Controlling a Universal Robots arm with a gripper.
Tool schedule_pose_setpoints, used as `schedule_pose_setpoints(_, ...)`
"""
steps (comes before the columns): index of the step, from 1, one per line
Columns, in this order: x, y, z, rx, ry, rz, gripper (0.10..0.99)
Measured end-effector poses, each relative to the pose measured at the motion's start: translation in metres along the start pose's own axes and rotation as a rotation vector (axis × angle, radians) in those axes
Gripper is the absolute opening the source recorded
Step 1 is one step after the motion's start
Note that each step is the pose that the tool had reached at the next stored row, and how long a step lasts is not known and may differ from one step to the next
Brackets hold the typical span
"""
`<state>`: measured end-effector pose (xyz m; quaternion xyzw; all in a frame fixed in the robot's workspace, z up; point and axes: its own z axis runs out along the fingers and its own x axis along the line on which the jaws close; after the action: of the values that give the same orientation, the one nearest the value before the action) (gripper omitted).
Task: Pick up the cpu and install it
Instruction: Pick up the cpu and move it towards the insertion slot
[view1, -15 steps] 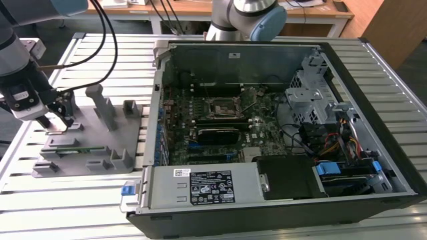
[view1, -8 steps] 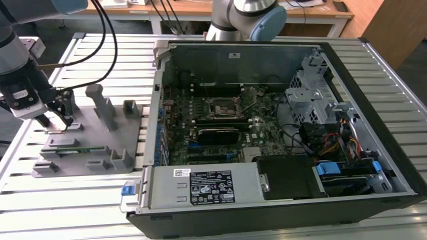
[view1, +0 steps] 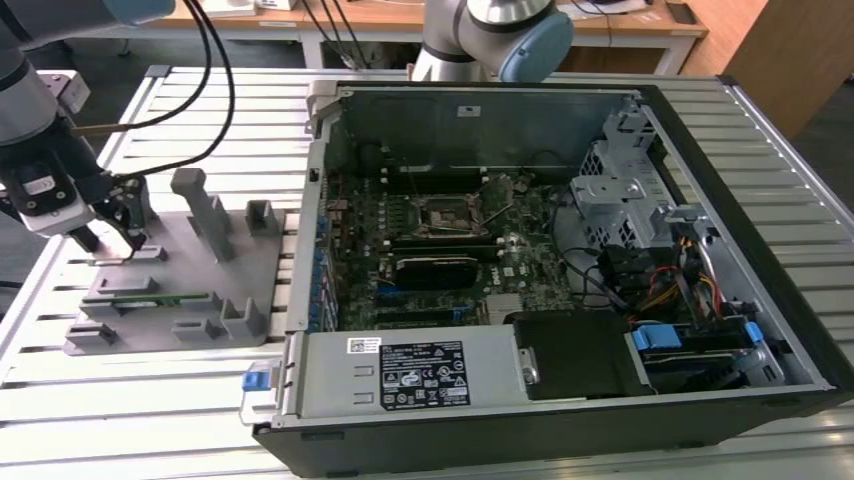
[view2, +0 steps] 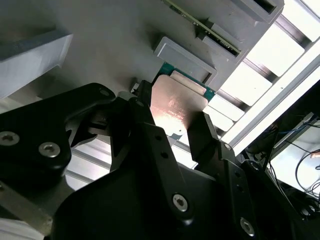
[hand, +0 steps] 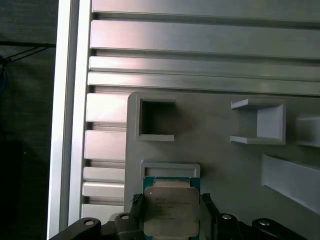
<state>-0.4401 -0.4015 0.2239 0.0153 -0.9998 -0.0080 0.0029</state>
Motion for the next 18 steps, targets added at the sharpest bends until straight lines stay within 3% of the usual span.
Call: schedule_pose_setpoints(18,0.0000,0.0067,-0.0196,0.000,0.0001,0.000,0.533)
